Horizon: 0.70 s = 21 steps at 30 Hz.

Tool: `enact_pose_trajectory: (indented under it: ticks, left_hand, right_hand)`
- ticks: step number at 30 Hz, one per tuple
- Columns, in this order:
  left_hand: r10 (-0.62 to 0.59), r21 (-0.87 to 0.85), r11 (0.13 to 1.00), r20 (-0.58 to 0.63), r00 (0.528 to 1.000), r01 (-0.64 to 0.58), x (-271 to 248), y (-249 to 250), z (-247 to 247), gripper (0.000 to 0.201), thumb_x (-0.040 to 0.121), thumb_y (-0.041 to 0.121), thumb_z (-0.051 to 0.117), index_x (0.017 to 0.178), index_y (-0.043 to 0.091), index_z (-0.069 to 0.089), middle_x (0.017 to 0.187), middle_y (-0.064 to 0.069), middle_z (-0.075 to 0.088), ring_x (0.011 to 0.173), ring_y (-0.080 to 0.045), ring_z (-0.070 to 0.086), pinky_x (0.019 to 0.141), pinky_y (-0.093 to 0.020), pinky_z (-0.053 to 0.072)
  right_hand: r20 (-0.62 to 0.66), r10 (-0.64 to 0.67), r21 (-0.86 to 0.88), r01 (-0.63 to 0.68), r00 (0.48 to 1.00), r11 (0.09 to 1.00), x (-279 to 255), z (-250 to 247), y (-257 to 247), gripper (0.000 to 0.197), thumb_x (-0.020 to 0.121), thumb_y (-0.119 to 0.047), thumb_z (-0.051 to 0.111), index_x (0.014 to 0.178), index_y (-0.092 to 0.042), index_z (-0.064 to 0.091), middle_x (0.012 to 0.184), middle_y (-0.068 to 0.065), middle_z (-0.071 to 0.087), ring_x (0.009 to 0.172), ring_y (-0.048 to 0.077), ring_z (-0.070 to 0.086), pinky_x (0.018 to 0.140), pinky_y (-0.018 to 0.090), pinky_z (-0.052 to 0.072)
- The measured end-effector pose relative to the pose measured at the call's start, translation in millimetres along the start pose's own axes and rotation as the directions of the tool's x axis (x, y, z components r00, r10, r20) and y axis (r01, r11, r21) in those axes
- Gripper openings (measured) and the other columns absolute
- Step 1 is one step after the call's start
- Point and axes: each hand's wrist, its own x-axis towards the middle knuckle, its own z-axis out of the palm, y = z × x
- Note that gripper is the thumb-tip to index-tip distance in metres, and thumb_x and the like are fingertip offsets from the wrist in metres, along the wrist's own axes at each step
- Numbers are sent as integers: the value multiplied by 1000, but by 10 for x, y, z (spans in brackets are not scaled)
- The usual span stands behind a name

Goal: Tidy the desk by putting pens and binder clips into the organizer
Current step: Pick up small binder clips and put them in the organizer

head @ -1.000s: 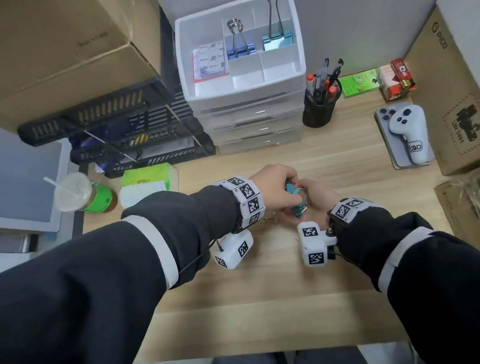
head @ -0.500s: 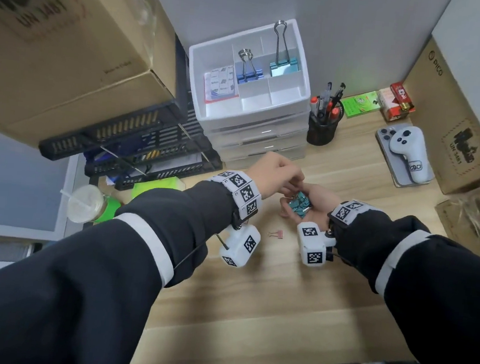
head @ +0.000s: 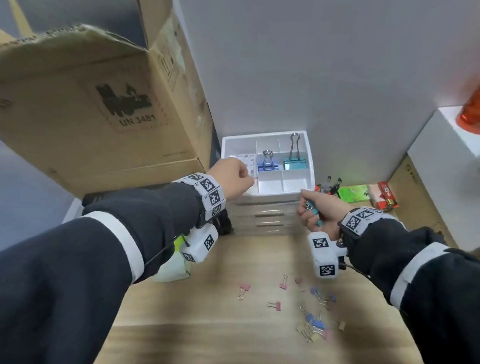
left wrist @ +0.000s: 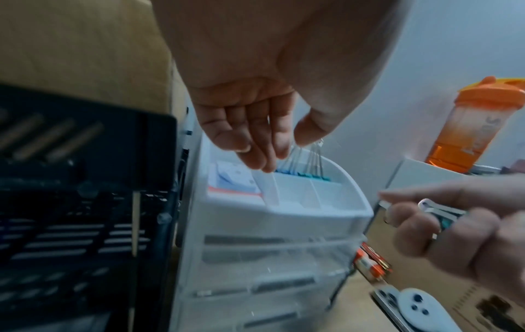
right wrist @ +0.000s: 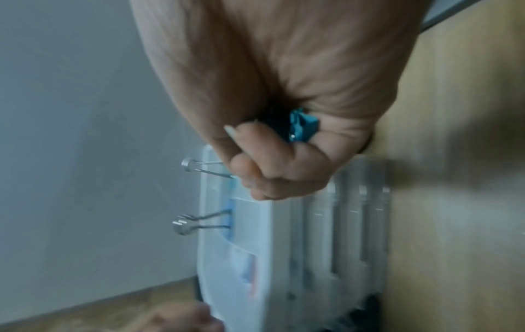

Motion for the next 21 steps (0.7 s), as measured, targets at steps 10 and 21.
enact_pose_trajectory:
  ticks: [10,21]
  left_hand:
    - [-41,274,962,145,989,0,259,19,-129,29,91,27,54,115,12,59,110,-7,64,93,-24,62,80,-34,54]
    - [-65,247,968,125,990,32,620,-115,-129,15,89,24,57,78,15,54,77,-2,56,71,-21,57,53,-26,39]
  right_hand:
    - [120,-77,-35,82,990,996,-271,753,-1361,43,105,-36,39,70,-11,42,58,5,43,31,8,37,25,12,25]
    - [-161,-231,-587,95,959,804,344,1190,-1598,30,99,-17,50,70,-10,53,55,3,49,32,8,39,30,11,29]
